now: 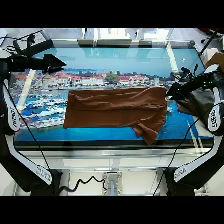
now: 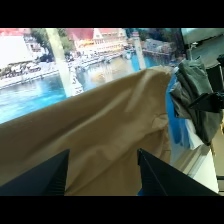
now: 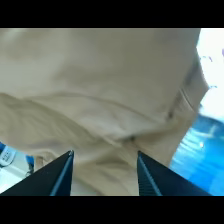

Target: Fold the shirts.

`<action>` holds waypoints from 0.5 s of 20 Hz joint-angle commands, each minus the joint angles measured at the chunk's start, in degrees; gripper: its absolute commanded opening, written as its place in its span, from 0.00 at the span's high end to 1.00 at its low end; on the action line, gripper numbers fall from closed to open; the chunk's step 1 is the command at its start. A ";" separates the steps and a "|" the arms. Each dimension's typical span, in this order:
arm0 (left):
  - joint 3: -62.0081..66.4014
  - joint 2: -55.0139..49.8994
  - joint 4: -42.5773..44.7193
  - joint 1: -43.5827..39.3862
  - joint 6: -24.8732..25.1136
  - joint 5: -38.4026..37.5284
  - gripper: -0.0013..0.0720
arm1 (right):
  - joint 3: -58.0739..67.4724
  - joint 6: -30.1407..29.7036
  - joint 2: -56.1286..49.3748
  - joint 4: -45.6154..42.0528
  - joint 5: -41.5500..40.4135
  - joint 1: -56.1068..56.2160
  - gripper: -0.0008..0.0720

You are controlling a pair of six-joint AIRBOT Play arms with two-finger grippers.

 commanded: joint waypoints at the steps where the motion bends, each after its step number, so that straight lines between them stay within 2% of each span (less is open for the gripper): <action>1: 0.17 0.31 -0.15 1.18 -0.59 -2.12 0.31 | 0.02 -0.46 1.16 4.63 0.87 -0.83 0.37; 2: 0.22 0.52 -3.93 1.18 -0.13 -1.31 0.34 | 0.09 -3.06 1.97 9.55 -0.28 -0.87 0.44; 4: 0.22 1.49 -12.57 0.74 2.25 -0.79 0.34 | 0.15 -4.55 3.91 15.91 -1.27 -0.46 0.44; 5: 0.22 2.40 -14.49 0.35 3.17 -1.14 0.40 | 0.15 -4.57 5.14 16.41 -1.11 -0.26 0.44; 6: 0.22 3.85 -14.62 -0.02 4.04 -2.21 0.44 | 0.15 -4.59 6.69 16.20 -0.87 -0.09 0.44; 10: 0.22 11.93 -10.88 -0.70 5.33 -6.82 0.46 | 0.13 -4.55 14.80 15.23 0.90 -0.04 0.44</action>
